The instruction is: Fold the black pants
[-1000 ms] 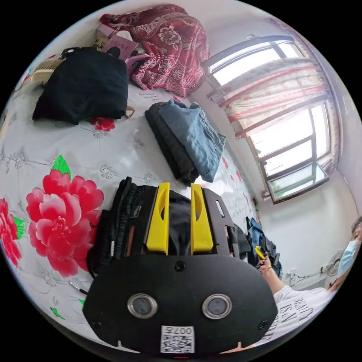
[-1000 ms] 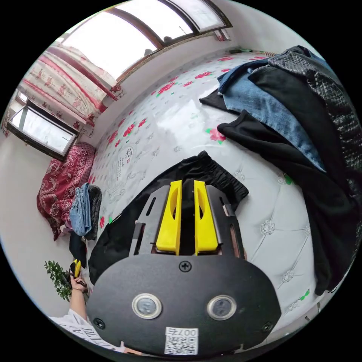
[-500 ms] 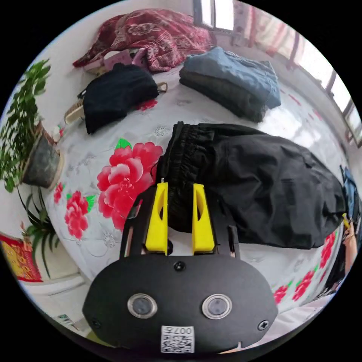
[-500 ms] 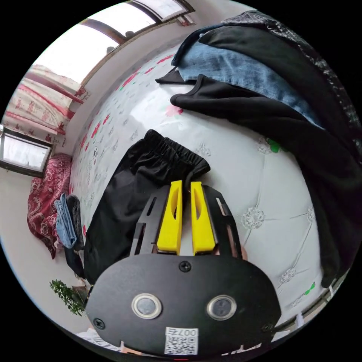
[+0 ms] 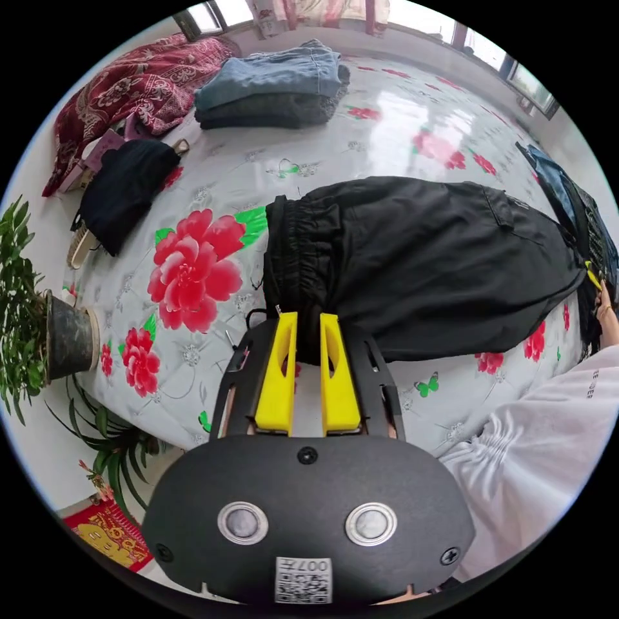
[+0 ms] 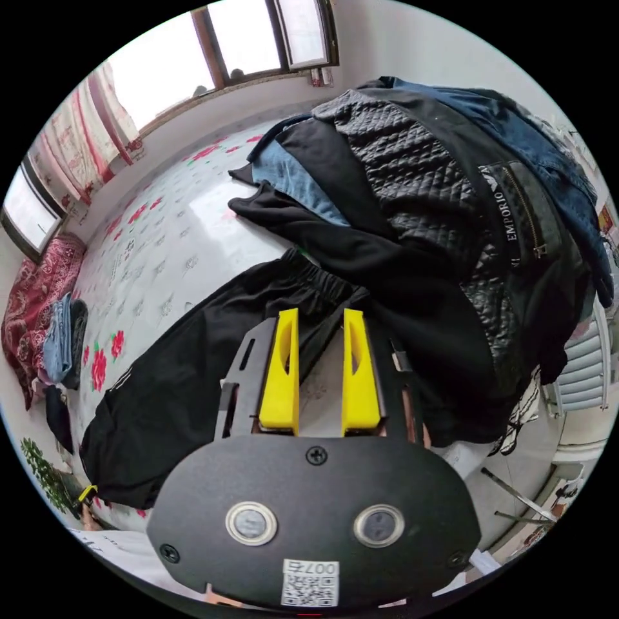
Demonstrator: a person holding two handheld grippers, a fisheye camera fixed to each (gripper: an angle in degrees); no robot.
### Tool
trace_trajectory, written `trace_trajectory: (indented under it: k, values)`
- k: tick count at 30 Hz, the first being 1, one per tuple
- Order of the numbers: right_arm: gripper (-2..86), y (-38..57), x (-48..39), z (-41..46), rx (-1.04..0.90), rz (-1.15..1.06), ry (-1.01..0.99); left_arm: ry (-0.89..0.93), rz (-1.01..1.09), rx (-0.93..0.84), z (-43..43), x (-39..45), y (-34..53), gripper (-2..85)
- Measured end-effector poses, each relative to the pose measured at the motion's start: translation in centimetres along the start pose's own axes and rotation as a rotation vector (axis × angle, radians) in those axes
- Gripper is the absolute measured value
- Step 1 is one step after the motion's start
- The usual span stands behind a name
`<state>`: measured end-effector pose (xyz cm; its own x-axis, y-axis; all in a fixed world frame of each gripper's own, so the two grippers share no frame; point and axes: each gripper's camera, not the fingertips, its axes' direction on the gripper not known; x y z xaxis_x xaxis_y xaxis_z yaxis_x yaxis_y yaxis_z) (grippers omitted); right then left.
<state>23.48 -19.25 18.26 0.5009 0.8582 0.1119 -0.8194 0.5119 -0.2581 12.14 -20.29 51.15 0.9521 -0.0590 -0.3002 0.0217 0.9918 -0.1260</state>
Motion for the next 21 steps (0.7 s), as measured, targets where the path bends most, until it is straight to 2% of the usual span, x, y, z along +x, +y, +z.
trace_trajectory:
  k: [4, 6, 8, 12, 16, 18, 21]
  values:
    - [4.5, 7.9, -7.8, -2.0, -0.072, -0.259, -0.312, 0.015, -0.08, 0.112, -2.4, -1.2, 1.7, 5.6]
    - [4.8, 15.0, -15.1, -2.0, -0.203, -0.511, -0.523, 0.05, -0.071, 0.173, -3.4, -1.2, 3.1, 5.3]
    - [5.0, 20.6, -20.1, -1.5, -0.305, -0.71, -0.64, 0.131, -0.031, 0.192, -3.2, -0.5, 3.9, 5.5]
    - [5.5, 31.1, -28.1, 1.0, -0.476, -0.993, -0.709, 0.373, 0.189, 0.185, -1.2, 4.8, 5.4, 8.6]
    - [6.2, 35.4, -31.1, 3.6, -0.534, -1.099, -0.662, 0.429, 0.42, 0.164, 0.2, 11.3, 6.4, 10.5]
    - [6.5, 34.8, -31.5, 4.7, -0.523, -1.025, -0.653, 0.367, 0.531, 0.179, 0.8, 14.4, 6.8, 11.0]
    - [7.1, 32.3, -31.1, 5.0, -0.488, -0.873, -0.71, 0.352, 0.578, 0.202, 2.1, 15.8, 6.1, 10.4]
